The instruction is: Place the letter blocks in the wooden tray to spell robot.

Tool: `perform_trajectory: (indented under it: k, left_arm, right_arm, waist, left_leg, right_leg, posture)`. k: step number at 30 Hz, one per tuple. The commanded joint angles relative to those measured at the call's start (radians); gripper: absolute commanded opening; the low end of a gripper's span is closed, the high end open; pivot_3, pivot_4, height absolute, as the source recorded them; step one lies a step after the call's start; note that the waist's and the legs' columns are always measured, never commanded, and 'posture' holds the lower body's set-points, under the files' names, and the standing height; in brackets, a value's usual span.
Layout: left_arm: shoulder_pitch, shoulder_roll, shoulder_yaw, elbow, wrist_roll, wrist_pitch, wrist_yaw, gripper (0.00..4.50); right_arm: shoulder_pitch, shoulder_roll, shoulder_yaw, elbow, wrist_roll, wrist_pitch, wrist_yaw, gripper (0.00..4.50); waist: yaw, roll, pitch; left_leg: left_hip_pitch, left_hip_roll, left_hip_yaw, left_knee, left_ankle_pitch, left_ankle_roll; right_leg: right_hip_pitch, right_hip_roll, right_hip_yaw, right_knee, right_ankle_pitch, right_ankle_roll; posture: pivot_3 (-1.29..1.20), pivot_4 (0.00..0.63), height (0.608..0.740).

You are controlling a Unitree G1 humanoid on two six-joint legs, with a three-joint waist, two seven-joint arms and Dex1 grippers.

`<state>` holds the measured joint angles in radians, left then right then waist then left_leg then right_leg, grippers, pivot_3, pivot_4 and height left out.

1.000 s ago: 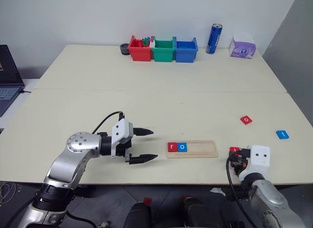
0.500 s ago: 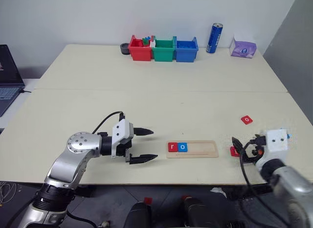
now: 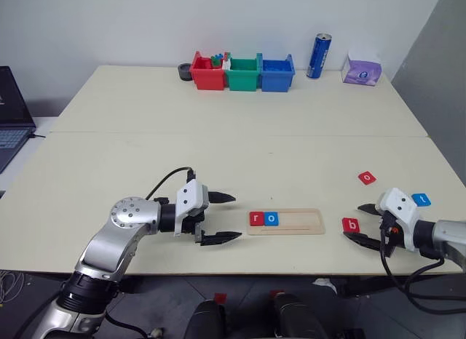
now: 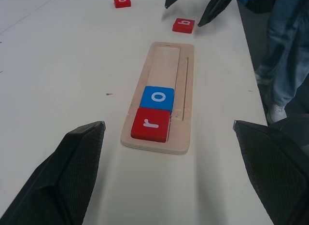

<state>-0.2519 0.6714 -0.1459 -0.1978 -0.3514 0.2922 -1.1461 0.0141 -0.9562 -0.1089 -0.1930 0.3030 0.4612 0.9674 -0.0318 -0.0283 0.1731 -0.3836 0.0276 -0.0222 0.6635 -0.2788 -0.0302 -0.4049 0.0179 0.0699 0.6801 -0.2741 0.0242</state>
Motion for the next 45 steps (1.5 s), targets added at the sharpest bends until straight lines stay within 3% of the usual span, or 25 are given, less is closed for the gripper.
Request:
perform_trajectory:
  k: [1, 4, 7, 14, 22, 33, 42, 45]
  left_arm:
    - [-0.014, -0.002, -0.002, -0.037, 0.0, -0.007, 0.005, 4.5]
    - [-0.012, -0.002, -0.003, -0.035, 0.003, -0.011, 0.006, 4.5]
    - [-0.001, 0.0, -0.001, -0.034, 0.007, -0.018, 0.009, 4.5]
    - [0.02, 0.008, 0.013, -0.019, 0.02, -0.04, 0.014, 4.5]
    - [0.034, 0.026, 0.024, -0.001, 0.029, -0.06, 0.021, 4.5]
    - [0.027, 0.02, 0.015, -0.013, 0.032, -0.047, 0.032, 4.5]
    - [0.03, 0.025, 0.017, -0.003, 0.038, -0.058, 0.024, 4.5]
    - [0.031, 0.025, 0.016, 0.006, 0.041, -0.067, 0.02, 4.5]
  right_arm:
    - [-0.043, -0.03, 0.034, 0.035, -0.008, -0.033, 0.079, 4.44]
    - [-0.07, -0.041, 0.061, 0.054, -0.01, -0.028, 0.12, 4.44]
    - [-0.1, -0.035, 0.08, 0.077, -0.017, -0.022, 0.132, 3.86]
    - [-0.137, -0.038, 0.108, 0.118, -0.037, -0.024, 0.155, 1.4]
    - [-0.173, -0.04, 0.096, 0.056, -0.014, 0.005, 0.183, 1.36]
    - [-0.163, 0.034, 0.108, 0.065, -0.038, -0.013, 0.108, 1.36]
    - [-0.1, 0.029, 0.029, -0.046, 0.014, 0.062, 0.063, 4.45]
    - [-0.077, 0.029, 0.028, -0.038, 0.001, 0.065, 0.05, 4.48]
  waist:
    - [0.0, 0.0, 0.0]
    - [0.001, 0.0, 0.0]
    - [0.001, 0.0, 0.0]
    - [0.001, 0.0, 0.0]
    - [0.001, 0.0, 0.0]
    - [0.001, 0.0, 0.0]
    - [0.002, 0.0, 0.0]
    - [0.002, 0.0, 0.0]
  left_leg:
    - [0.0, 0.0, 0.0, 0.0, 0.0, 0.0]
    - [0.0, 0.001, -0.001, 0.0, 0.0, 0.0]
    - [0.0, 0.001, -0.001, 0.0, 0.0, 0.0]
    - [0.0, 0.0, -0.001, 0.0, 0.0, 0.0]
    - [0.0, 0.001, -0.001, 0.0, 0.0, 0.0]
    - [0.0, 0.0, -0.001, 0.0, 0.0, 0.0]
    - [0.0, 0.001, -0.001, 0.0, 0.0, 0.0]
    - [0.0, 0.0, -0.001, 0.0, 0.0, 0.0]
  right_leg:
    - [0.0, 0.0, 0.0, 0.0, 0.0, 0.0]
    - [0.0, 0.0, 0.0, 0.0, 0.0, 0.0]
    - [0.0, 0.0, 0.0, 0.0, 0.0, 0.0]
    - [0.0, -0.001, 0.0, 0.0, 0.0, -0.001]
    - [0.0, -0.001, 0.0, 0.001, 0.0, -0.001]
    - [0.0, -0.001, 0.0, 0.001, 0.001, -0.001]
    - [0.0, -0.001, 0.0, 0.001, 0.001, -0.001]
    - [0.0, -0.001, -0.001, 0.001, 0.001, -0.001]
  posture:
    - [0.0, 0.15, 0.74]
    - [0.0, 0.15, 0.74]
    - [0.0, 0.15, 0.74]
    - [0.0, 0.15, 0.74]
    - [0.0, 0.15, 0.74]
    - [0.0, 0.15, 0.74]
    - [0.0, 0.15, 0.74]
    - [0.0, 0.15, 0.74]
